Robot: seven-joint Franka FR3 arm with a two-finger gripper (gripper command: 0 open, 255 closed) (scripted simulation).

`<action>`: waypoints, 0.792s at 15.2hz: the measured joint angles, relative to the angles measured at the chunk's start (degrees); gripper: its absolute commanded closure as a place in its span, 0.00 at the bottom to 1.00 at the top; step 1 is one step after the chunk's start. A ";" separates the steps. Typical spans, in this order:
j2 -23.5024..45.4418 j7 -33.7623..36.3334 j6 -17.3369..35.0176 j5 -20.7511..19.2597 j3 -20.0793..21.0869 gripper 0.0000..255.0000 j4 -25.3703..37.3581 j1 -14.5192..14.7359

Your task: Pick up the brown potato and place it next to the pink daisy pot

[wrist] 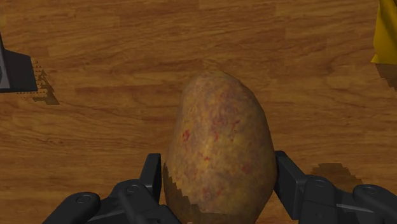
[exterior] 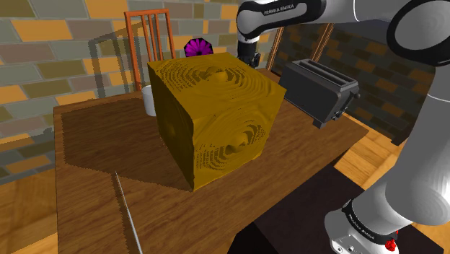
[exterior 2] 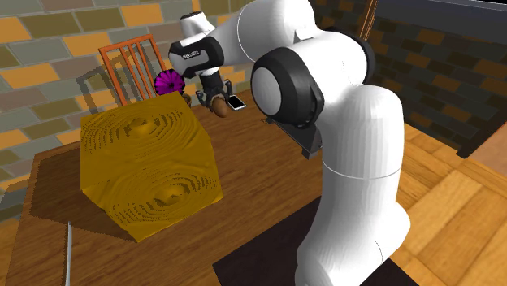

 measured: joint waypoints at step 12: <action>2.82 1.37 7.68 -0.73 -0.21 1.00 -4.95 0.00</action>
